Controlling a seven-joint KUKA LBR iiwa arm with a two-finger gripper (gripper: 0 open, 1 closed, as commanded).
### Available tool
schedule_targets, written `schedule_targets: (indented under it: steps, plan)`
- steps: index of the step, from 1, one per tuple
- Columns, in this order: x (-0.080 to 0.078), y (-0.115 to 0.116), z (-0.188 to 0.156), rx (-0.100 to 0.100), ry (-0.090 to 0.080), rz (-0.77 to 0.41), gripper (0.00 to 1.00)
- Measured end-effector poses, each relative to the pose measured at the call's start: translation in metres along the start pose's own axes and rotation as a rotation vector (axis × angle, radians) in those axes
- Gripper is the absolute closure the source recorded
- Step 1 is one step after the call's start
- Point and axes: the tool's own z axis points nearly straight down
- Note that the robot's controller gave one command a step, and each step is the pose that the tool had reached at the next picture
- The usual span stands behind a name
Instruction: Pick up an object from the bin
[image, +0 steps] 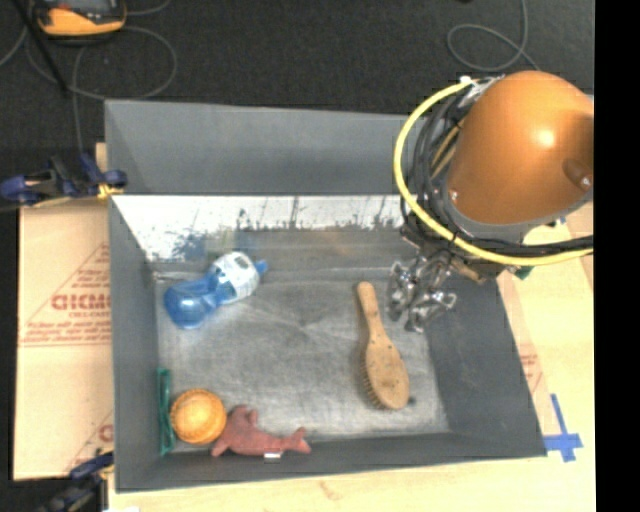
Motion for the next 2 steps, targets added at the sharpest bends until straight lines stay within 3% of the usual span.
schedule_targets:
  steps: [1, 2]
  plan:
    - [0.006, 0.003, -0.003, 0.000, -0.001, -0.241, 1.00]
    - [0.007, -0.008, 0.036, 0.008, -0.006, -0.263, 1.00]
